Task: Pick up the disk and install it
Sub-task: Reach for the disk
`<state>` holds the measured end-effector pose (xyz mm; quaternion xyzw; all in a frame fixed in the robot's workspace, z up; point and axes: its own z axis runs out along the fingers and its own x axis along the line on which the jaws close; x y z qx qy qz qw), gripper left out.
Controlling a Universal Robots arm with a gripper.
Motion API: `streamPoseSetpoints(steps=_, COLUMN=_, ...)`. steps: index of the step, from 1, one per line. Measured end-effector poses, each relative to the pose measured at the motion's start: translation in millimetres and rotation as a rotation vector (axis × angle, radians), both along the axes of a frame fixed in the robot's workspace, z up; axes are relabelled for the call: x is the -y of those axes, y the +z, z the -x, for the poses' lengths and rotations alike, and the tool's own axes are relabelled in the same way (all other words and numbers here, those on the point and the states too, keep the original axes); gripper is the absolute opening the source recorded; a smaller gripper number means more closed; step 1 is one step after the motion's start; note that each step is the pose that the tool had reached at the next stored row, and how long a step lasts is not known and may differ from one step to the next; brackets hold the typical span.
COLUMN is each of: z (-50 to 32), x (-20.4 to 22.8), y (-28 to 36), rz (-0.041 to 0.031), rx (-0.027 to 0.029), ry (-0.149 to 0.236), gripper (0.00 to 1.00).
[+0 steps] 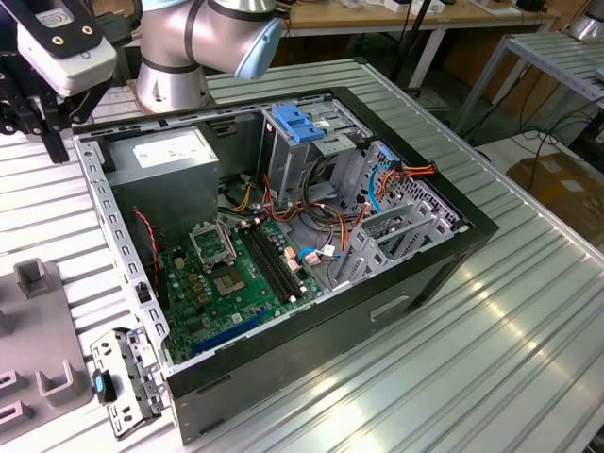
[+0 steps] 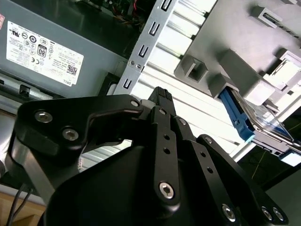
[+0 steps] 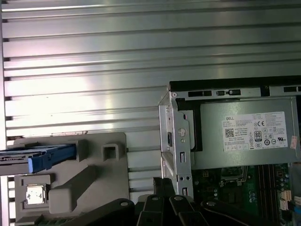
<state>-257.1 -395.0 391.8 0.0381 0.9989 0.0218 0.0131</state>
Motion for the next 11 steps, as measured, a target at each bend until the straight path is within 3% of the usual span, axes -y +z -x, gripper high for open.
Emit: streamPoseSetpoints(steps=11, z=20.8, x=-6.1, y=-0.2, rz=-0.0006, rx=0.0000, ry=-0.001, gripper=0.11)
